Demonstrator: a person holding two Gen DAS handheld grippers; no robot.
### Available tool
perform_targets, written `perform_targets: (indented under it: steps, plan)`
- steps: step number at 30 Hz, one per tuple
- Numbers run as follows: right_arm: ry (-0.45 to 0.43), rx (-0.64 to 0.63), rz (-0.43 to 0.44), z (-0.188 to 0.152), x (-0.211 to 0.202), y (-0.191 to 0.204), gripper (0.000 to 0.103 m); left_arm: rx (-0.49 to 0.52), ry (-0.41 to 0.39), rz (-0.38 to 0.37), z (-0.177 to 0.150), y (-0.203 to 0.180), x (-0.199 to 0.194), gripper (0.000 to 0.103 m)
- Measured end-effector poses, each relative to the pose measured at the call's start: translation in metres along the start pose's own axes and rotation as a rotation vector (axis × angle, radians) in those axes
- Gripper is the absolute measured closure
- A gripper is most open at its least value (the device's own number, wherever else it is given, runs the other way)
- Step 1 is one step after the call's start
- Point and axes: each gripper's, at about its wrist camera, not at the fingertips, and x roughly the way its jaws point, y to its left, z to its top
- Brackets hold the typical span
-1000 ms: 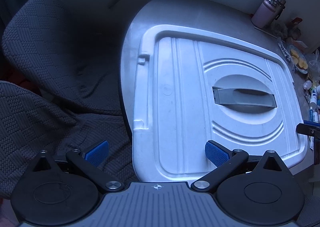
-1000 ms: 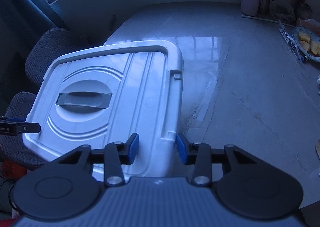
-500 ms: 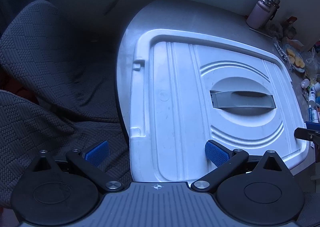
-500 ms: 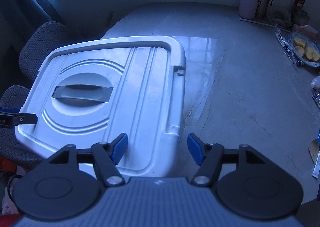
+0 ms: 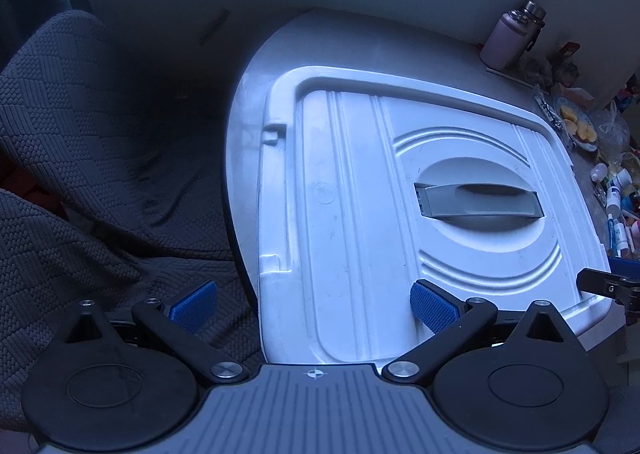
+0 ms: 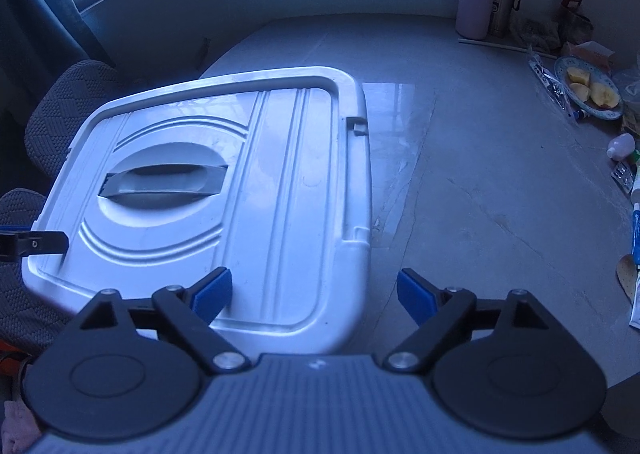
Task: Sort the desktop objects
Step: 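Press the white lid down onto the bin rim with both grippers, then open both grippers and withdraw them from the lidded bin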
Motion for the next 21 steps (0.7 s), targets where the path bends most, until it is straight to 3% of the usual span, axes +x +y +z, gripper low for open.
perform_targets:
  steps: [9,16,21]
  plan:
    - [-0.058,0.025,-0.017,-0.013,-0.008,0.009,0.014,0.002,-0.074,0.010,-0.014,-0.002,-0.007,0.000]
    - [-0.193,-0.034,0.008,-0.037,-0.044,0.025,0.014,0.042,-0.276,0.066,-0.042,-0.021,-0.047,0.000]
    - [-0.253,-0.067,0.013,-0.076,-0.065,0.030,0.014,0.069,-0.325,0.093,-0.083,-0.043,-0.063,0.000]
